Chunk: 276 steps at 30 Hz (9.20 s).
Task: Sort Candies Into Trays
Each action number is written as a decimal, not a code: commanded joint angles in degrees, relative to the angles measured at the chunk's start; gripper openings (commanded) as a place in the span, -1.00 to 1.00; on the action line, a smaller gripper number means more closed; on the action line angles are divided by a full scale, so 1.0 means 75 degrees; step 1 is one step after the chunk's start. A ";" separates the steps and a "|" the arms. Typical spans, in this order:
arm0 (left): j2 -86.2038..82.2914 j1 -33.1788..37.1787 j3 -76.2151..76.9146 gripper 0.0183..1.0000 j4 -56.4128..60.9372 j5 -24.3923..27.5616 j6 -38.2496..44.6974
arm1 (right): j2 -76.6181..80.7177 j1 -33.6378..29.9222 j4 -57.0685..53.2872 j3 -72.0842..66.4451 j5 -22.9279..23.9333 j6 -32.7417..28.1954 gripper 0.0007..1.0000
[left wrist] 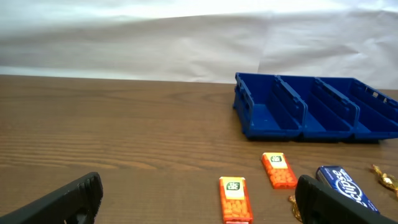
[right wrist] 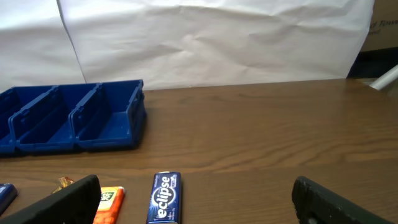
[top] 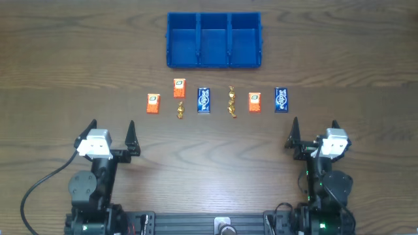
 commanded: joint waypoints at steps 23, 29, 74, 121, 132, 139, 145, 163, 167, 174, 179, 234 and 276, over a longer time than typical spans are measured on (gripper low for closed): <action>-0.0052 0.0041 -0.0154 0.99 -0.0341 -0.0236 0.0026 | -0.0061 -0.0044 -0.0012 -0.0061 0.0102 0.0102 1.00; -0.0044 0.0041 -0.0154 0.99 -0.0341 -0.0236 0.0026 | -0.0061 -0.0044 -0.0012 -0.0061 0.0102 0.0102 1.00; 0.9973 -0.1212 0.7991 1.00 -0.5319 -0.0408 -0.1195 | -0.0061 -0.0044 -0.0009 -0.0061 0.0102 0.0102 1.00; 1.5011 -0.1469 0.9757 0.78 -0.5170 -0.0807 -0.1122 | -0.0061 -0.0044 -0.0009 -0.0061 0.0102 0.0102 1.00; 1.5140 -0.1504 0.9757 0.53 -0.5158 -0.0801 -0.1183 | -0.0061 -0.0044 -0.0009 -0.0061 0.0102 0.0099 1.00; 1.5140 -0.1507 0.9757 0.26 -0.5164 -0.0801 -0.1183 | -0.0061 -0.0044 -0.0009 -0.0061 0.0102 0.0099 1.00; 1.5154 -0.1510 0.9757 0.18 -0.5141 -0.0752 -0.1183 | -0.0061 -0.0044 -0.0012 -0.0061 0.0102 0.0102 1.00; 1.5259 -0.1553 0.9760 -0.24 -0.5112 -0.0749 -0.1212 | -0.0061 -0.0044 -0.0009 -0.0061 0.0102 0.0102 1.00; 1.5259 -0.1556 0.9763 -0.31 -0.5115 -0.0746 -0.1268 | -0.0061 -0.0044 -0.0012 -0.0061 0.0102 0.0102 1.00; 1.5236 -0.1603 1.0249 -0.35 -0.5438 -0.0577 -0.1466 | -0.0061 -0.0044 -0.0009 -0.0061 0.0102 0.0102 0.99; 1.5186 -0.1993 1.1744 -0.39 -0.6321 -0.0912 -0.1801 | -0.0061 -0.0044 -0.0009 -0.0061 0.0102 0.0102 1.00; 1.7759 -0.2591 1.6932 0.46 -0.6231 -0.1958 -0.2174 | -0.0061 -0.0044 -0.0009 -0.0061 0.0102 0.0099 1.00; 1.6326 -0.3212 1.1476 0.30 -0.4561 -0.1734 -0.2926 | -0.0061 -0.0044 -0.0009 -0.0061 0.0102 0.0102 1.00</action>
